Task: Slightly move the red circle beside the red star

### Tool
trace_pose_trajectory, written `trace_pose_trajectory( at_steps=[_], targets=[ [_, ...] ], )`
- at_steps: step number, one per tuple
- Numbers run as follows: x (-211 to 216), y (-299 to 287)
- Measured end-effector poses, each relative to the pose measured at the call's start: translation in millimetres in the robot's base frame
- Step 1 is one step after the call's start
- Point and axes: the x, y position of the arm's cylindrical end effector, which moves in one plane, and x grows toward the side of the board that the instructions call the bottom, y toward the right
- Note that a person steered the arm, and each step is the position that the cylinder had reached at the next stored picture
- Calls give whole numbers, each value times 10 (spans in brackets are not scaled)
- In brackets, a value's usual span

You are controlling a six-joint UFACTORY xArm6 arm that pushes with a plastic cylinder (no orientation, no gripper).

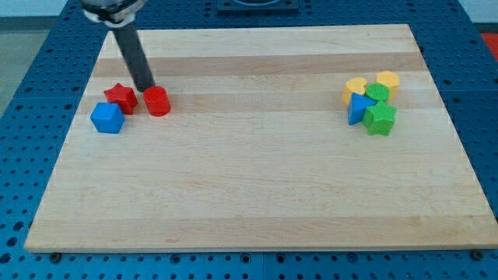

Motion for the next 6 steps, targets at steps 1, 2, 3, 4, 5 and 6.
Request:
trace_pose_trajectory(
  at_steps=[1, 2, 3, 4, 5, 6],
  targets=[
    [21, 360],
    [144, 401],
    [185, 396],
    [223, 335],
    [294, 194],
    [325, 138]
  ],
)
